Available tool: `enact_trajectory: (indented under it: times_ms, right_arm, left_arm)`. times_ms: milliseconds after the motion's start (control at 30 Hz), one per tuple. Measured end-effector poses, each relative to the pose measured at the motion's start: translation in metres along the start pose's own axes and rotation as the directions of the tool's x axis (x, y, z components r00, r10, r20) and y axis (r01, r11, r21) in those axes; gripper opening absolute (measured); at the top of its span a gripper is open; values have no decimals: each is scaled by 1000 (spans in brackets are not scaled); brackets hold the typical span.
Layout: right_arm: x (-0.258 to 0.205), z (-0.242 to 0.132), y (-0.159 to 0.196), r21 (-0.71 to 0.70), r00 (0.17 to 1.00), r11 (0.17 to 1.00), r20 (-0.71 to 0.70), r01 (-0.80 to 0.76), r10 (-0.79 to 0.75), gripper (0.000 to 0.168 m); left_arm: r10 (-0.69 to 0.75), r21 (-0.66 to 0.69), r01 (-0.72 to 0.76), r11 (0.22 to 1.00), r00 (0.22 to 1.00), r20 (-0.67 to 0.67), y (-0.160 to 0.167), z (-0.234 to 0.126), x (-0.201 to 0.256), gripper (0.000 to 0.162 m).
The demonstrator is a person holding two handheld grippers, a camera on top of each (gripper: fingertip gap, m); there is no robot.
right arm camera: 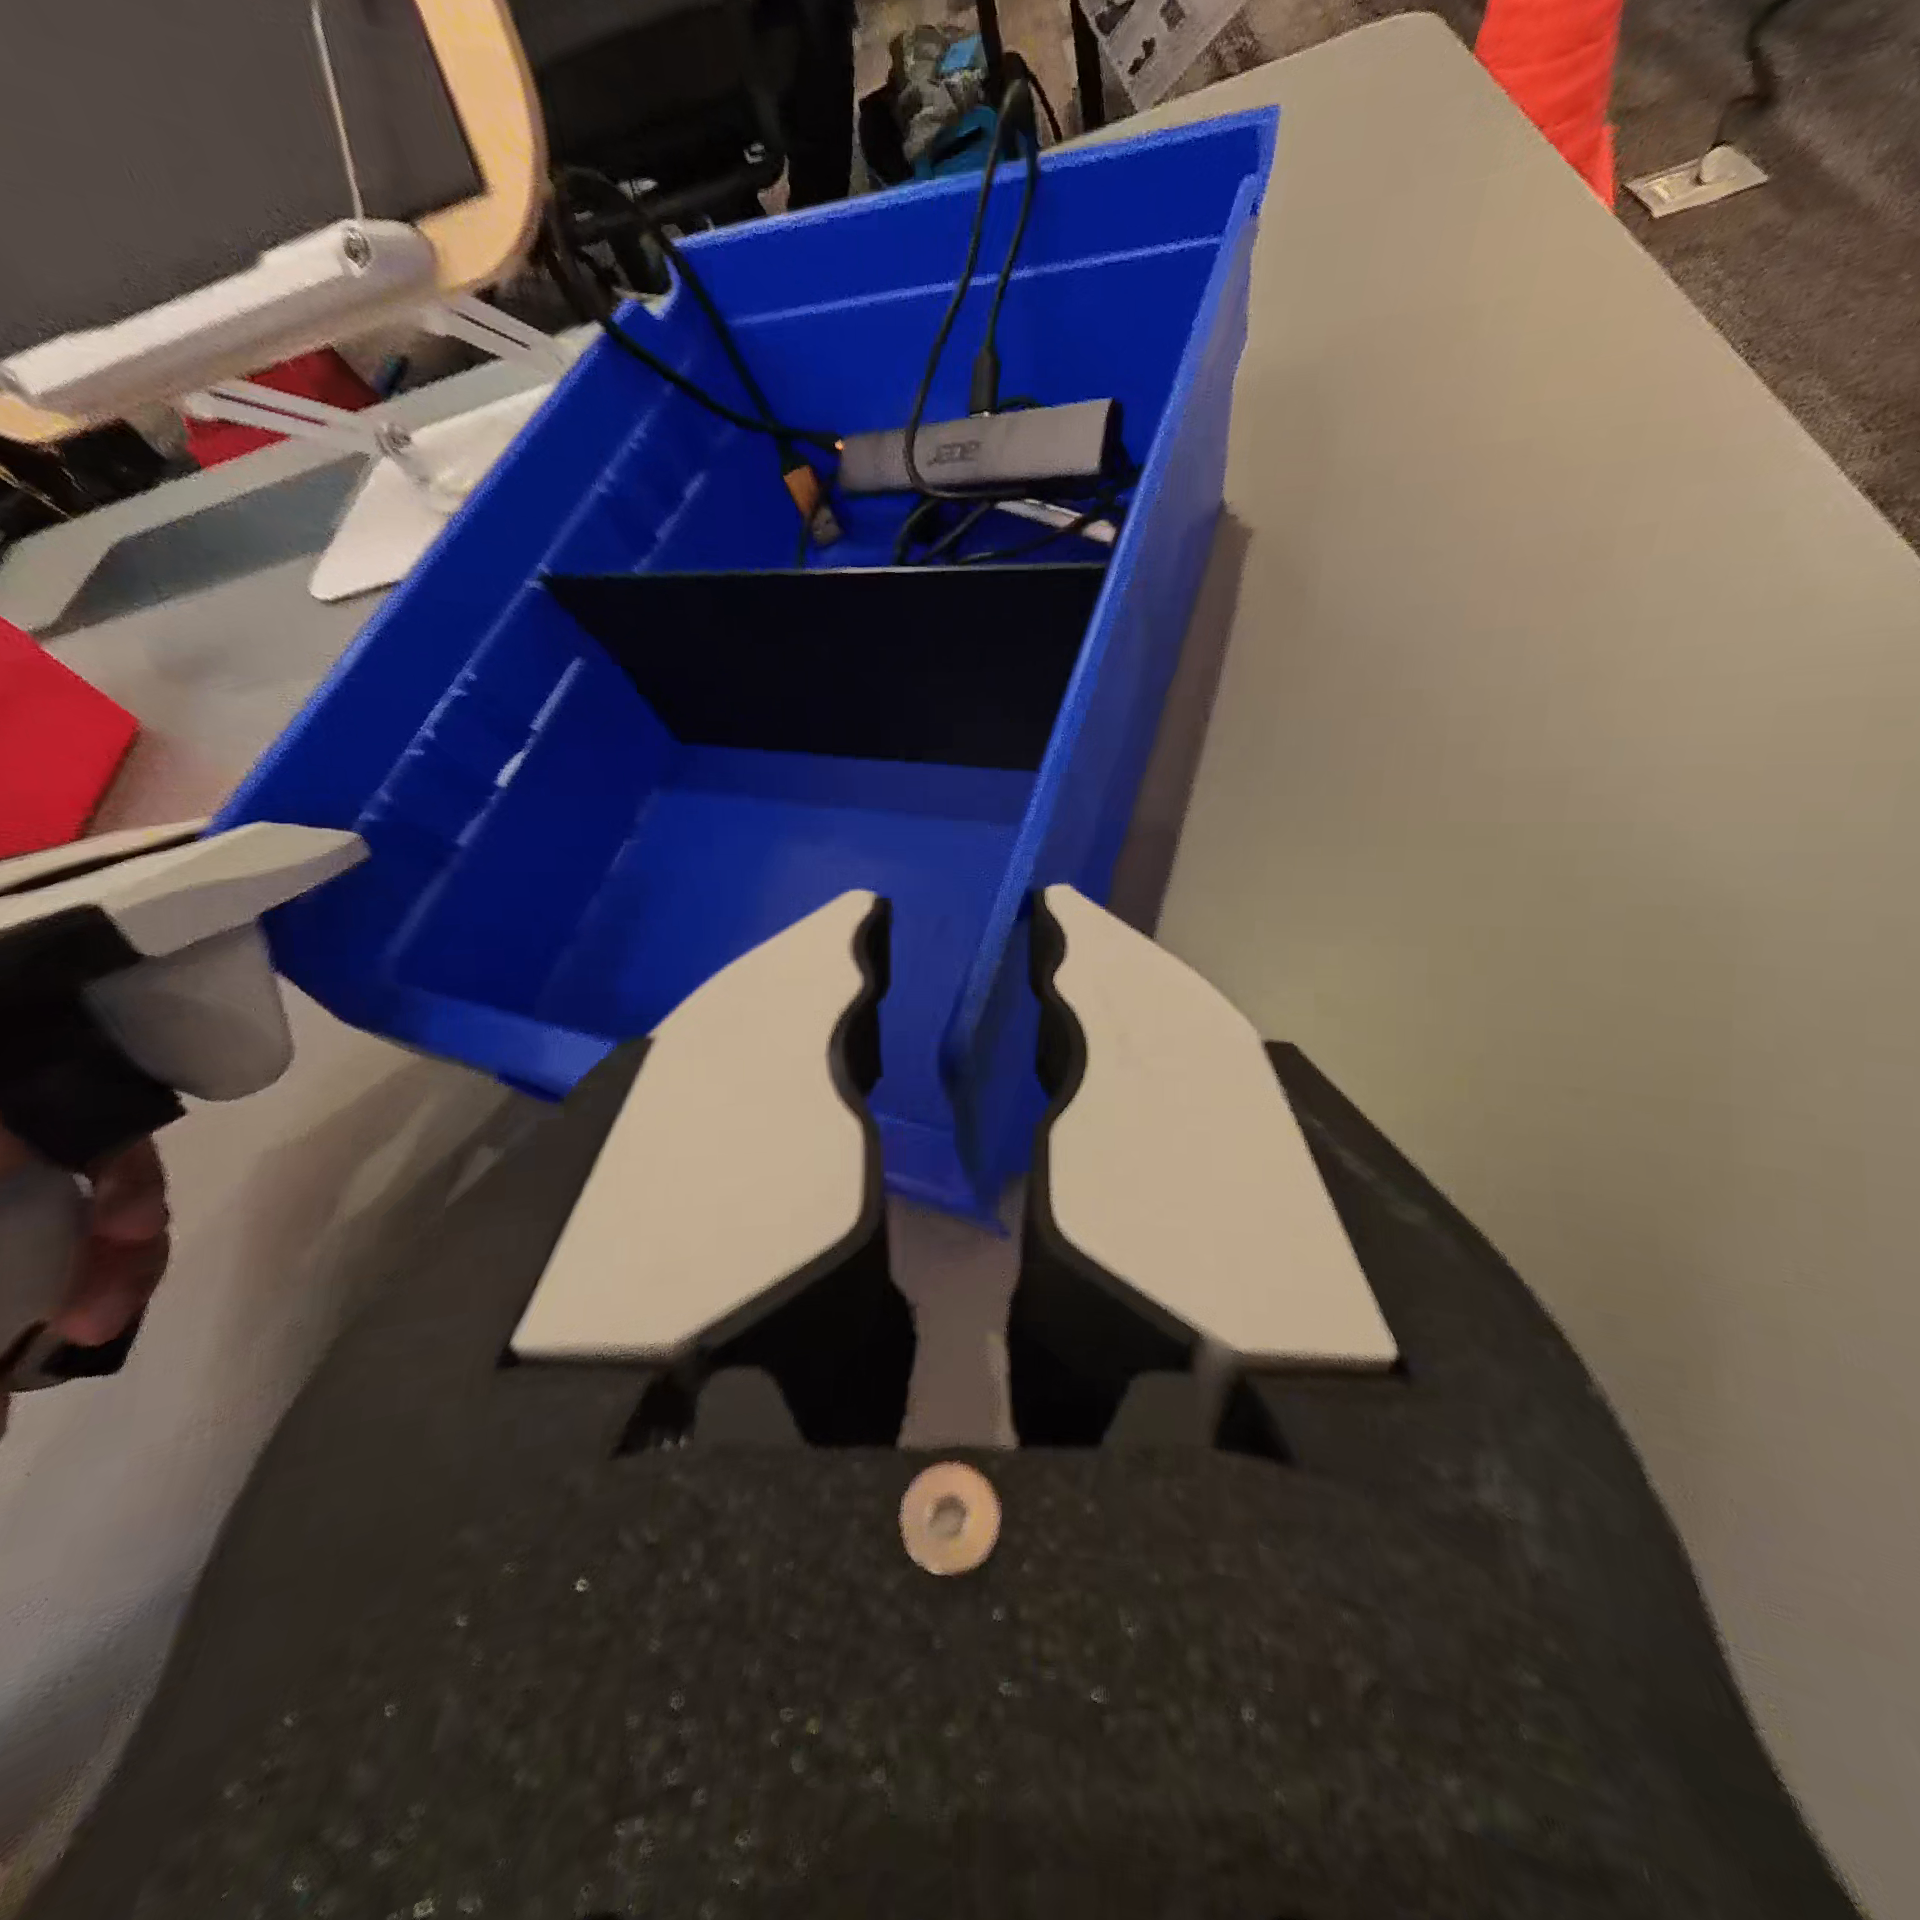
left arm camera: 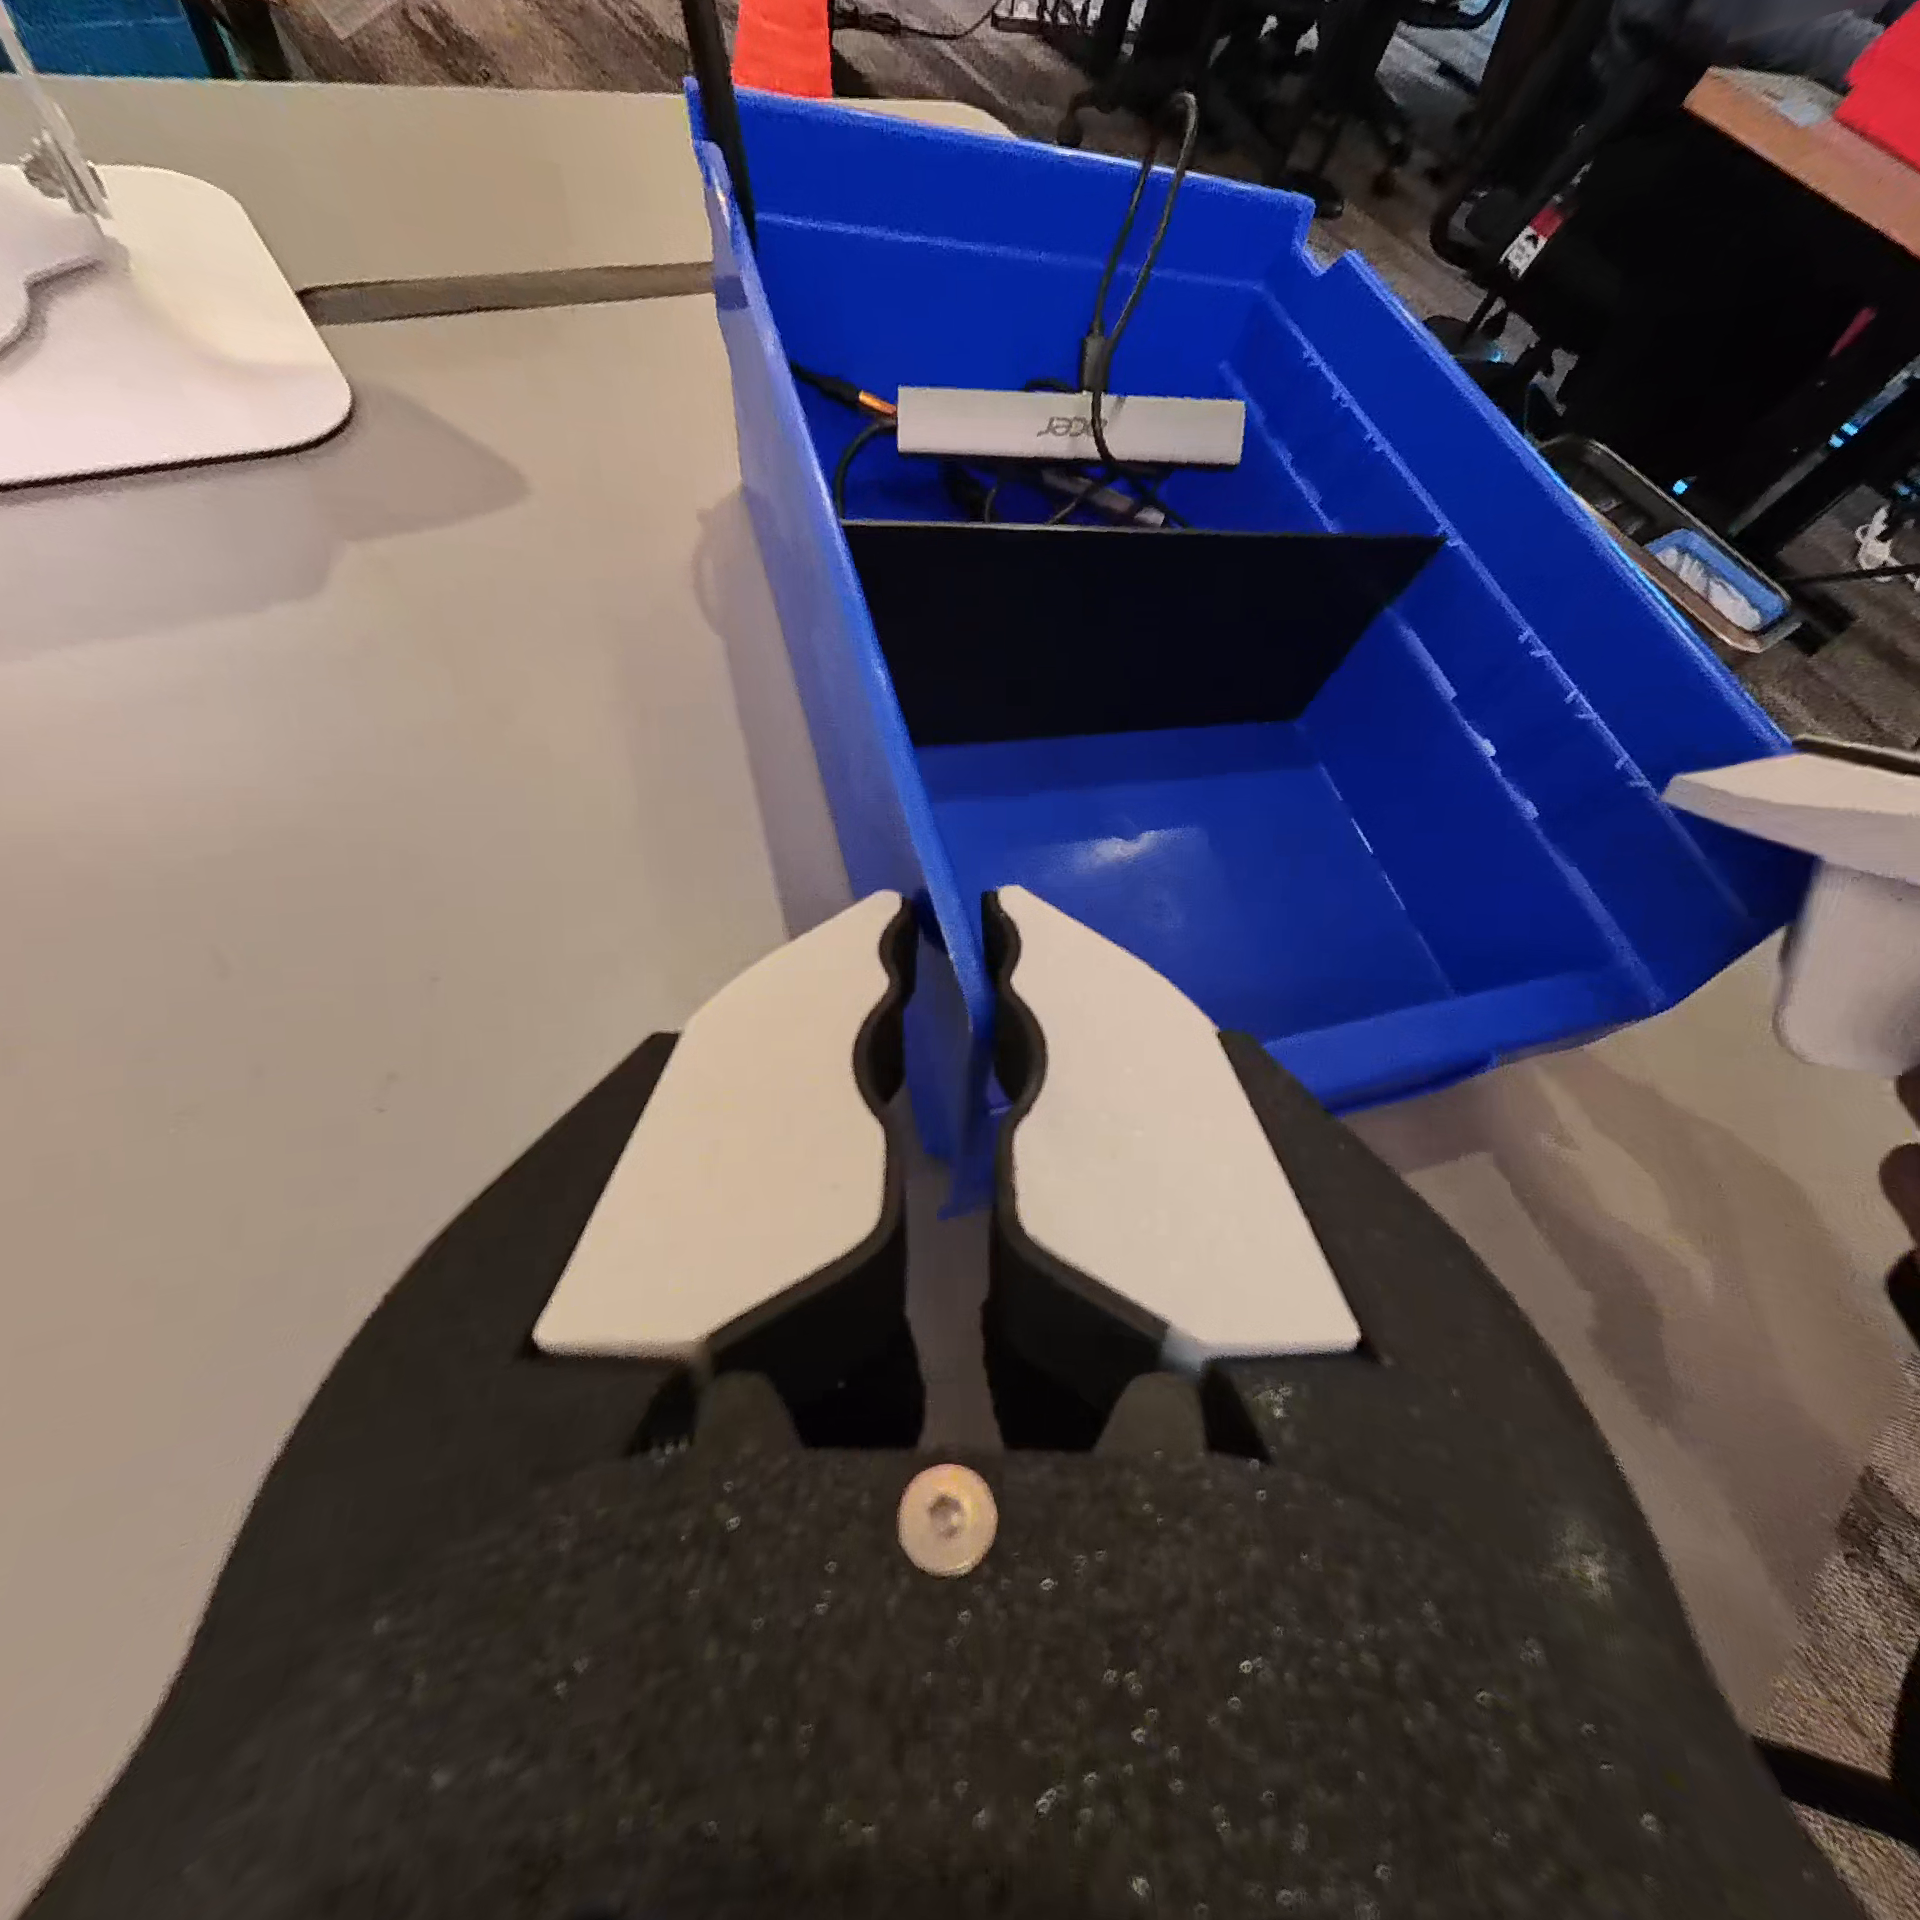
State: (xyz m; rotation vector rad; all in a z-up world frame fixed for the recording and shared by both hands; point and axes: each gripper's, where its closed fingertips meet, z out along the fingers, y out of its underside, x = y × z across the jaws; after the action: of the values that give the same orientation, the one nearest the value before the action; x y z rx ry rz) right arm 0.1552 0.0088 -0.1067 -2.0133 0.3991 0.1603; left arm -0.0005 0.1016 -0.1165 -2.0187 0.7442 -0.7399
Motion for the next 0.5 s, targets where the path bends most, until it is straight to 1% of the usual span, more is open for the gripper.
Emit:
enact_trajectory:
  times_ms: [67,167,200,267,300,367,400,500]
  right_arm:
    - [-2,-1,2,8,1000,1000,-7,-27,27,30]
    - [8,12,27,-93,994,996,-110,-8,-2,23]
    - [8,16,32,-109,992,994,-130,-9,-5,24]
    - [13,15,30,-96,979,995,-194,38,-56,9]
    - [13,15,30,-98,975,994,-212,52,-72,8]
    - [2,13,27,-100,973,993,-213,67,-88,7]
    - [-8,13,25,-98,980,994,-185,58,-75,7]
    - [-48,13,27,-76,993,996,-109,39,-47,7]
  left_arm:
    - [-7,-10,7,1000,1000,-5,2,0,0,11]
    - [29,-20,-29,999,1000,5,6,1,0,11]
    - [54,-17,-54,998,998,18,6,2,-1,10]
    - [118,-23,-117,993,992,50,6,1,-4,7]
    - [131,-30,-129,991,990,55,6,-1,-5,7]
    - [136,-4,-136,991,987,87,0,-14,-11,6]
    - [138,13,-141,990,985,108,-5,-24,-15,6]
    - [157,61,-170,984,973,172,-17,-65,-36,6]
